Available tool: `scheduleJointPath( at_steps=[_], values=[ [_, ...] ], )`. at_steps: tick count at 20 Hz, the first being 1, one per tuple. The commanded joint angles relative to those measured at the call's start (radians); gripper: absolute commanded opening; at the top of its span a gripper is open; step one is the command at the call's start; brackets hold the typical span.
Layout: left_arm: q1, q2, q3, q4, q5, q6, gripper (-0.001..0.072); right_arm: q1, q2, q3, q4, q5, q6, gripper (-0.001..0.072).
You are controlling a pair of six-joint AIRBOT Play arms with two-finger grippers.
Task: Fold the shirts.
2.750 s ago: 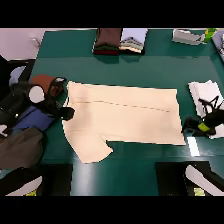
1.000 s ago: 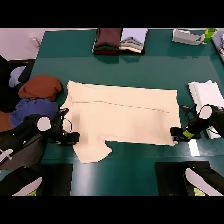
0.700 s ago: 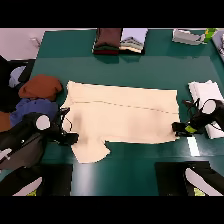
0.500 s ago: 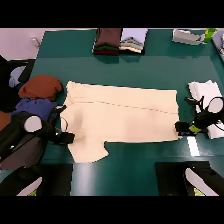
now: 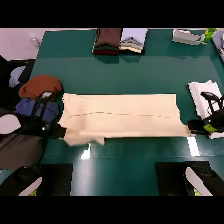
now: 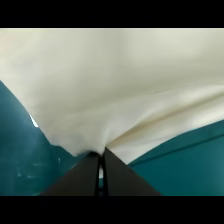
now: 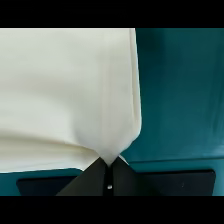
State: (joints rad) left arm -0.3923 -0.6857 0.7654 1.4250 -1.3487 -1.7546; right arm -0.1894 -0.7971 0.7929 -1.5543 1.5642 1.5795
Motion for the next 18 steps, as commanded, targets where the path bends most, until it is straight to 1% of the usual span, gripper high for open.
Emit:
scheduleJointPath(
  at_steps=[1,2,4,7,9,13,15,16,17,18],
  values=[
    [0.004,-0.126,0.101,0.099,0.142,0.063,0.0023,0.009,-0.132,0.113,-0.008,-0.068,-0.007,0.0014],
    [0.004,-0.192,0.130,0.117,0.192,0.078,0.0024,0.028,-0.187,0.152,-0.008,-0.089,-0.007,0.0014],
    [0.004,-0.339,0.202,0.179,0.261,0.080,0.0024,0.063,-0.297,0.230,-0.009,-0.118,0.001,0.0014],
    [0.004,-0.540,0.327,0.235,0.296,0.081,0.0024,0.078,-0.451,0.355,-0.007,-0.142,0.017,0.0014],
    [0.030,-0.636,0.399,0.244,0.319,0.080,0.0024,0.076,-0.535,0.434,0.015,-0.142,0.017,0.0014],
    [0.113,-0.719,0.453,0.190,0.396,0.081,0.0025,0.051,-0.661,0.554,0.098,-0.159,0.016,0.0016],
    [0.118,-0.726,0.453,0.168,0.405,0.088,0.0026,0.051,-0.710,0.593,0.124,-0.164,0.016,0.0017],
    [0.116,-0.726,0.453,0.153,0.404,0.089,0.0030,0.051,-0.726,0.602,0.124,-0.174,0.016,0.0033],
    [0.115,-0.726,0.453,0.136,0.403,0.088,0.0280,0.053,-0.734,0.607,0.125,-0.188,0.016,0.0210],
    [0.115,-0.724,0.453,0.121,0.402,0.087,0.0494,0.053,-0.736,0.610,0.124,-0.203,0.016,0.0354]
  ],
)
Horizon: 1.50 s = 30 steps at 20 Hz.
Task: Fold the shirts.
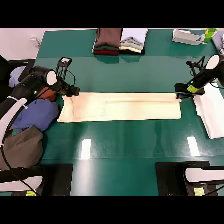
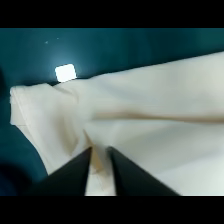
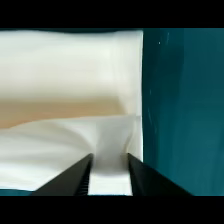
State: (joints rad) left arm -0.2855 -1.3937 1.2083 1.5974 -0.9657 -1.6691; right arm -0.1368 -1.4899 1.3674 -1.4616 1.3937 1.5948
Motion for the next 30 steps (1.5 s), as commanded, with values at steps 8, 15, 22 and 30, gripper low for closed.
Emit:
scheduleJointPath(
  at_steps=[8,15,22,30],
  values=[
    [0.008,-0.015,0.057,-0.133,-0.090,0.049,0.0025,-0.139,0.033,-0.148,0.032,-0.064,-0.034,0.0580],
    [-0.007,-0.024,0.056,-0.319,-0.047,0.081,0.0024,-0.101,0.009,-0.299,0.152,-0.211,-0.033,0.0563],
    [-0.125,-0.037,0.055,-0.319,-0.021,0.080,0.0024,-0.021,0.046,-0.301,0.068,-0.195,-0.034,0.0015],
    [-0.327,-0.211,0.189,-0.357,0.057,0.100,0.0023,0.038,0.330,-0.236,0.070,-0.010,-0.050,0.0014]
  ],
)
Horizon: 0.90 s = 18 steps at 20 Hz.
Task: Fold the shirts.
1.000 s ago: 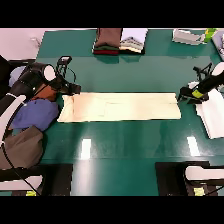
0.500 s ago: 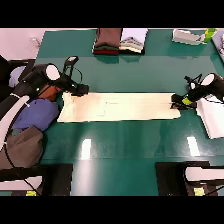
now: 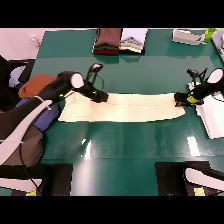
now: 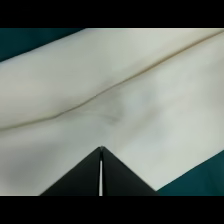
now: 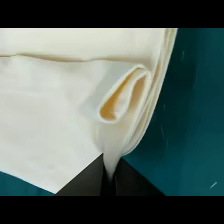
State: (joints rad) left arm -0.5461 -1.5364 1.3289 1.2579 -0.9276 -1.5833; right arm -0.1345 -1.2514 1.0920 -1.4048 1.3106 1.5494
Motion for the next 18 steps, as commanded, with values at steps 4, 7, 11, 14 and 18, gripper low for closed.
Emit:
scheduleJointPath(
  at_steps=[4,7,11,14,18],
  values=[
    [-0.130,-0.203,0.196,-0.045,0.016,0.015,0.0023,0.113,0.159,0.206,0.125,0.110,0.023,0.0014],
    [-0.137,-0.260,0.211,-0.097,0.006,0.036,0.0024,0.171,0.161,0.329,0.140,0.114,0.061,0.0014],
    [-0.137,-0.285,0.211,-0.114,0.001,0.066,0.0023,0.257,0.100,0.477,0.141,0.142,0.096,0.0014],
    [-0.136,-0.284,0.211,-0.114,0.010,0.066,0.0024,0.331,0.035,0.564,0.157,0.143,0.124,0.0014],
    [-0.093,-0.245,0.211,-0.108,-0.016,0.062,0.0023,0.430,-0.040,0.667,0.157,0.137,0.164,0.0014]
  ],
)
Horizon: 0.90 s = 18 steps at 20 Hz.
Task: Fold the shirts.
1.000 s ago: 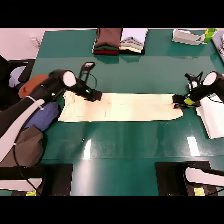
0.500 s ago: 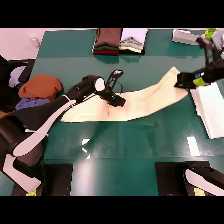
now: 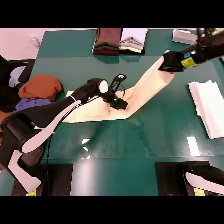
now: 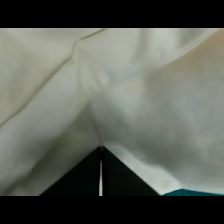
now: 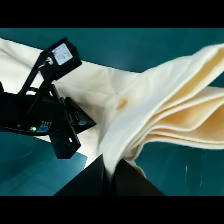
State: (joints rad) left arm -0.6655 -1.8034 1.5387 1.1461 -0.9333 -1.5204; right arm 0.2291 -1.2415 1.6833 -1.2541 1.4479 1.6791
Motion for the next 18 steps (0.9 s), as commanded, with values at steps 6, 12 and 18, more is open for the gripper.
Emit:
scheduleJointPath(
  at_steps=[6,12,18],
  values=[
    [0.236,0.291,0.002,0.220,-0.094,0.003,0.0024,0.261,-0.204,0.241,0.008,-0.054,0.079,0.0014],
    [0.482,0.586,0.002,0.438,-0.151,0.003,0.0024,0.534,-0.486,0.367,0.090,-0.312,0.087,0.0017],
    [0.536,0.686,0.002,0.482,-0.227,0.011,0.0024,0.612,-0.630,0.343,0.158,-0.513,-0.022,0.0315]
  ],
)
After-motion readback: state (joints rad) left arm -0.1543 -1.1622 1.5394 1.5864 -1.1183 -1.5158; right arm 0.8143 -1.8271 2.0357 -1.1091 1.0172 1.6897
